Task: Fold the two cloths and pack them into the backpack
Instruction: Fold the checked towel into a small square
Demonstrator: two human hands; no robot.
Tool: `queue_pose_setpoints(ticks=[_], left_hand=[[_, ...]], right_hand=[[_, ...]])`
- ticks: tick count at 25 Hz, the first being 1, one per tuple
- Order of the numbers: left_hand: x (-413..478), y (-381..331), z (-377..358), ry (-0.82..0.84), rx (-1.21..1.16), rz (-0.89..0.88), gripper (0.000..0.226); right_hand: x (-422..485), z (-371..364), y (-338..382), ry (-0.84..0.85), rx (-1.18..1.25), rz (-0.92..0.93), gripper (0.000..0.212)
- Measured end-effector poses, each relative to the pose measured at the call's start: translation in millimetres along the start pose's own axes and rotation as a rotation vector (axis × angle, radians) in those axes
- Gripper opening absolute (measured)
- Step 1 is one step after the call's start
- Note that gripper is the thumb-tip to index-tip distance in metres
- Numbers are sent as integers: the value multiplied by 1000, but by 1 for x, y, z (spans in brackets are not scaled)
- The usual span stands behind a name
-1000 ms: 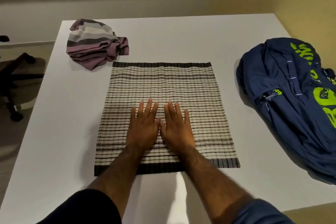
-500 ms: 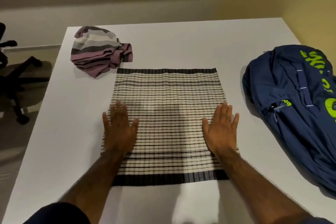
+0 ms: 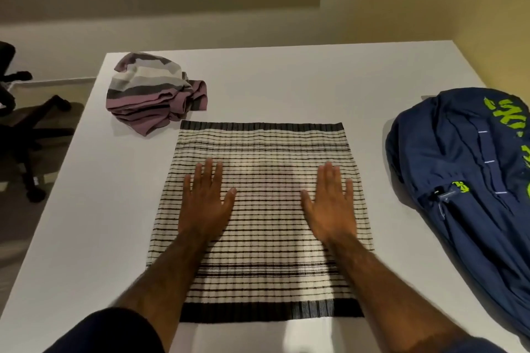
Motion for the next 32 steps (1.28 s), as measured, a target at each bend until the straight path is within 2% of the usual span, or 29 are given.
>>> queue_pose_setpoints(ticks=[3, 5, 7, 10, 13, 16, 22, 27, 30, 32], left_hand=[[-1, 36, 4, 20, 29, 154, 83], [3, 23, 12, -33, 106, 120, 80], [22, -16, 20, -64, 61, -43, 71], [59, -58, 26, -14, 8, -223, 67], [79, -43, 17, 36, 72, -227, 68], [84, 2, 14, -16, 40, -138, 67], [88, 62, 15, 0, 43, -49, 80], [87, 80, 20, -7, 105, 23, 86], [91, 53, 37, -100, 120, -83, 82], [103, 25, 43, -89, 63, -224, 81]], right_hand=[[4, 18, -45, -50, -4, -171, 82], [12, 25, -28, -101, 28, -180, 78], [29, 16, 31, -74, 103, -18, 72], [53, -4, 124, 1, 144, 255, 71], [66, -19, 143, 57, 110, 269, 70], [71, -26, 125, 70, 16, 278, 74], [89, -4, 46, 37, -5, 118, 75], [95, 22, -27, -2, 16, -80, 75], [108, 42, -31, -81, 69, -153, 79], [126, 40, -10, -7, 94, -33, 75]])
Point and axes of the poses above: each hand's wrist, its own x-axis towards the middle knuckle, its own z-axis out of the back of the hand, y = z × x, the point moved 9 cm from there along x, towards the middle knuckle, and after that the axes turned 8 degrees about x, right-handed, at the moved point
